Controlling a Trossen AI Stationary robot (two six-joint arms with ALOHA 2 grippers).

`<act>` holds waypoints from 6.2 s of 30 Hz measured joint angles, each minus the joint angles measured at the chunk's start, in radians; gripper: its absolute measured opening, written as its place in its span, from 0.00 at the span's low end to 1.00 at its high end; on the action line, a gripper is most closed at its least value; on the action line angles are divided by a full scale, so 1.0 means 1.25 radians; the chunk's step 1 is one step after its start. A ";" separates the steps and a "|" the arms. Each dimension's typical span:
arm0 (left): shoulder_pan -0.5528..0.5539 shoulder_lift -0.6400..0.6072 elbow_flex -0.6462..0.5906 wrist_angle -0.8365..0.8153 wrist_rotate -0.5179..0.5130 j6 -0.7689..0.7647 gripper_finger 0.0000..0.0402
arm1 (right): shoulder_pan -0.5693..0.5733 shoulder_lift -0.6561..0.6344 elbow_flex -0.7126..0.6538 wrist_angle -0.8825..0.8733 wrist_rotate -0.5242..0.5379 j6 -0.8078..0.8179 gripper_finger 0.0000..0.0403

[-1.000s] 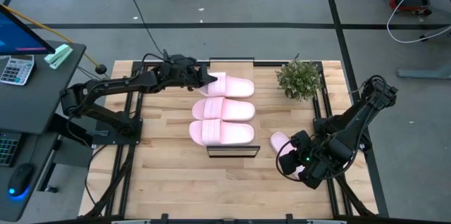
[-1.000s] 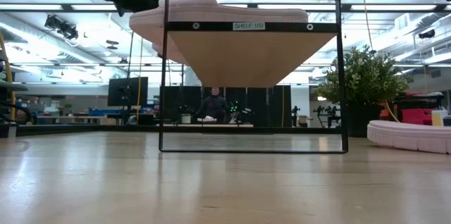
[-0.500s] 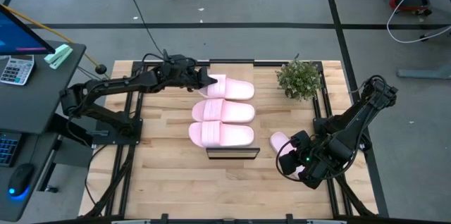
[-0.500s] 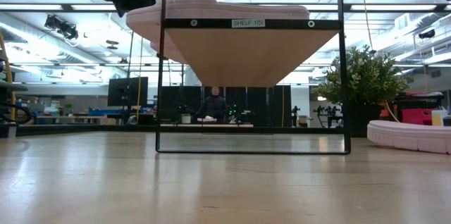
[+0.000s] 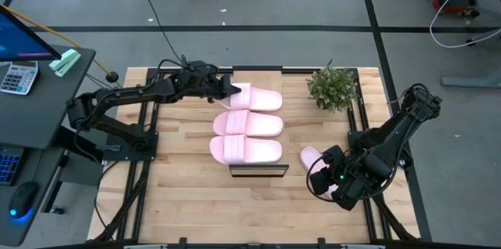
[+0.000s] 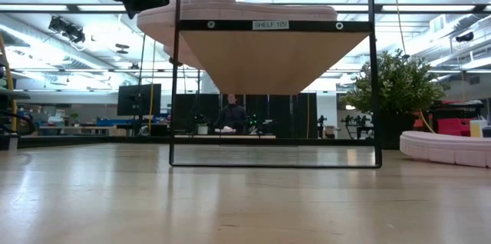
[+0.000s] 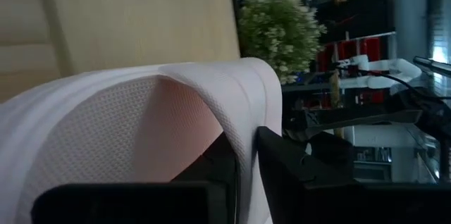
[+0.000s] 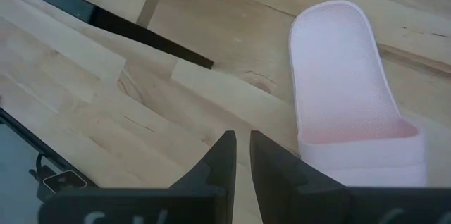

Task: Pick and place slides into the shelf
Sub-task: Put the pink slipper on the shelf

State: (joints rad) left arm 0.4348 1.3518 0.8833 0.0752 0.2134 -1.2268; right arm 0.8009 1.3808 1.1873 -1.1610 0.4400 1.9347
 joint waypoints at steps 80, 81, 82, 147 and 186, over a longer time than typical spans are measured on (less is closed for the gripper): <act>0.033 -0.041 0.001 -0.125 0.072 0.027 0.66 | 0.000 0.000 0.000 0.005 -0.001 -0.007 0.12; 0.037 -0.047 0.000 -0.141 0.070 0.033 0.66 | 0.000 0.000 0.000 0.005 -0.001 -0.007 0.12; 0.041 -0.056 -0.002 -0.151 0.069 0.040 0.67 | 0.000 0.000 0.000 0.005 -0.001 -0.007 0.12; -0.380 -0.365 -0.001 -0.329 -0.426 -0.036 0.66 | 0.175 -0.001 0.000 -0.102 -0.072 0.042 0.12; -0.602 -0.364 -0.001 -0.322 -0.631 -0.033 0.65 | -0.542 -0.376 -0.458 0.168 -0.757 -1.138 0.20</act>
State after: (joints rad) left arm -0.3172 0.8963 0.8825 -0.3271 -0.5751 -1.2686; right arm 0.1234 0.9101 0.6143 -0.9508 -0.5056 0.5121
